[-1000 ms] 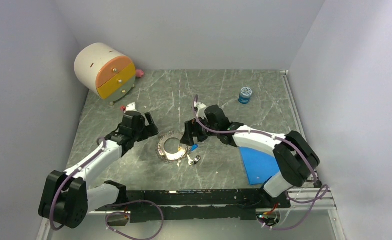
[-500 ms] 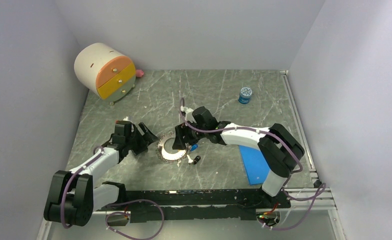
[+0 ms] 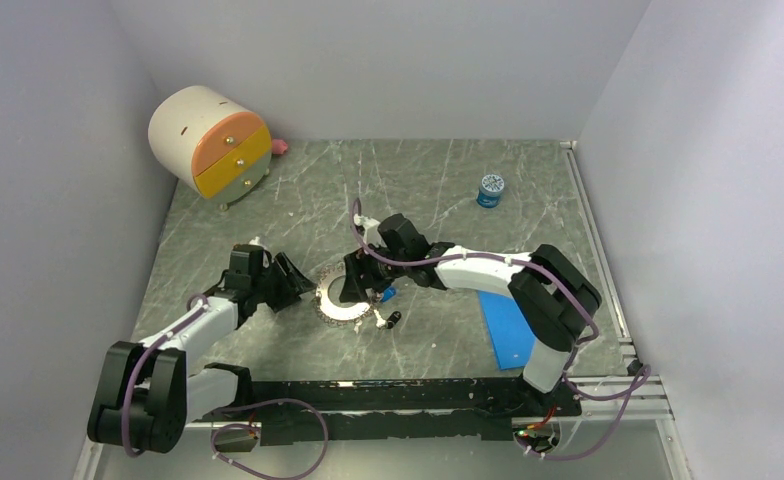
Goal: Put the keys on the keyring
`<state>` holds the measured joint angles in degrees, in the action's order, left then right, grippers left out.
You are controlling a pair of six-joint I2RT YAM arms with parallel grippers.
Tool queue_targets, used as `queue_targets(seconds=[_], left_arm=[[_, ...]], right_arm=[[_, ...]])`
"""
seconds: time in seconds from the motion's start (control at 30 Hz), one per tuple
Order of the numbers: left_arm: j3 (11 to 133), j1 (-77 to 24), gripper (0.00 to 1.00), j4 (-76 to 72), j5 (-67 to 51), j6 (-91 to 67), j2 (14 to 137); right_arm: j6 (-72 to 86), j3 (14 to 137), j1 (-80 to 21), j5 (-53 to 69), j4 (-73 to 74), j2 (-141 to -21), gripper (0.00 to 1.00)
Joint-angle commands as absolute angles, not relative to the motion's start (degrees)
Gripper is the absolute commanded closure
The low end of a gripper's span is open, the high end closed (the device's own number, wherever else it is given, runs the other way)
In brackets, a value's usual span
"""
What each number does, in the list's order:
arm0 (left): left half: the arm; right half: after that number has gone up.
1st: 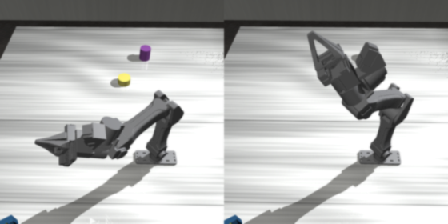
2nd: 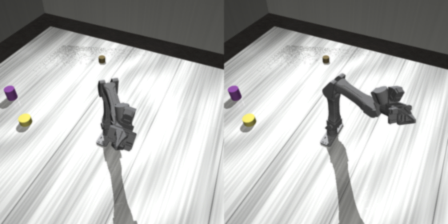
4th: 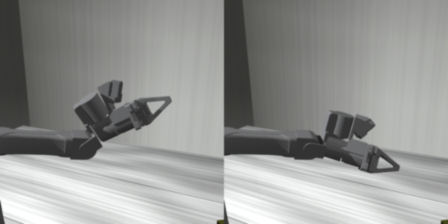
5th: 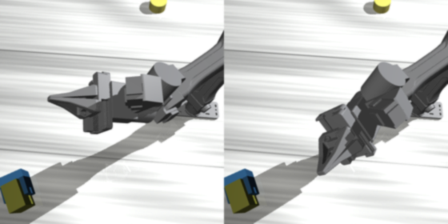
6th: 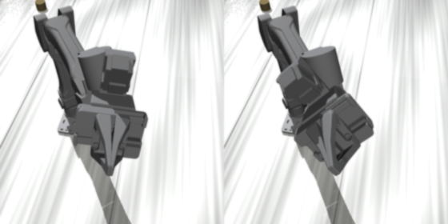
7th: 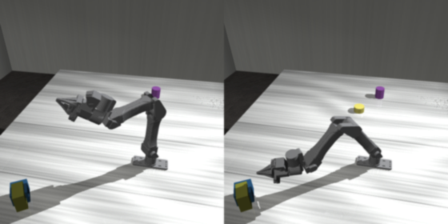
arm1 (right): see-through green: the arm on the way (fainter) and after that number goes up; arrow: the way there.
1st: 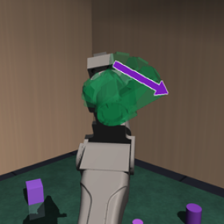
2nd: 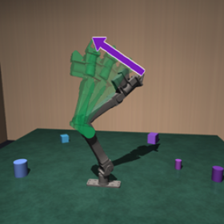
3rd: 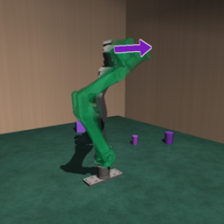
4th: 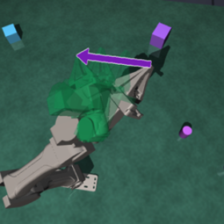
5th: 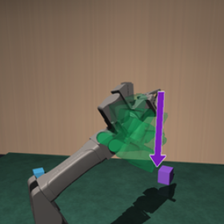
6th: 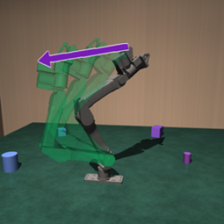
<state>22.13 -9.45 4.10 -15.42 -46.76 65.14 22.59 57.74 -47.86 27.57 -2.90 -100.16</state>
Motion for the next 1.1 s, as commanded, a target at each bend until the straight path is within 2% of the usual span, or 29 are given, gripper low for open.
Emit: queue_targets(seconds=[0.0, 0.3, 0.7, 0.9, 1.07], left_arm=[[24.31, -9.23, 0.44, 3.84, -17.42, -42.82, 66.22], [29.66, -10.69, 0.5, 7.06, -18.16, -36.48, 68.68], [41.43, -22.66, 0.53, 18.62, -3.78, -29.16, 76.19], [44.35, -24.71, 0.54, 18.22, -3.46, -28.06, 78.6], [44.56, -24.38, 0.53, 15.76, -7.82, -28.69, 79.18]], right_arm=[[23.18, 57.36, -46.97, 29.6, -6.56, -97.14, 0.24], [25.91, 51.78, -42.43, 32.65, -11.55, -93.76, 0.24], [25.98, 48.05, -38.88, 33.12, -12.54, -91.24, 0.25], [24.22, 49.27, -38.27, 33.59, -11.36, -92.47, 0.25], [21.36, 51.49, -38.09, 31.54, -8.17, -93.11, 0.25]])
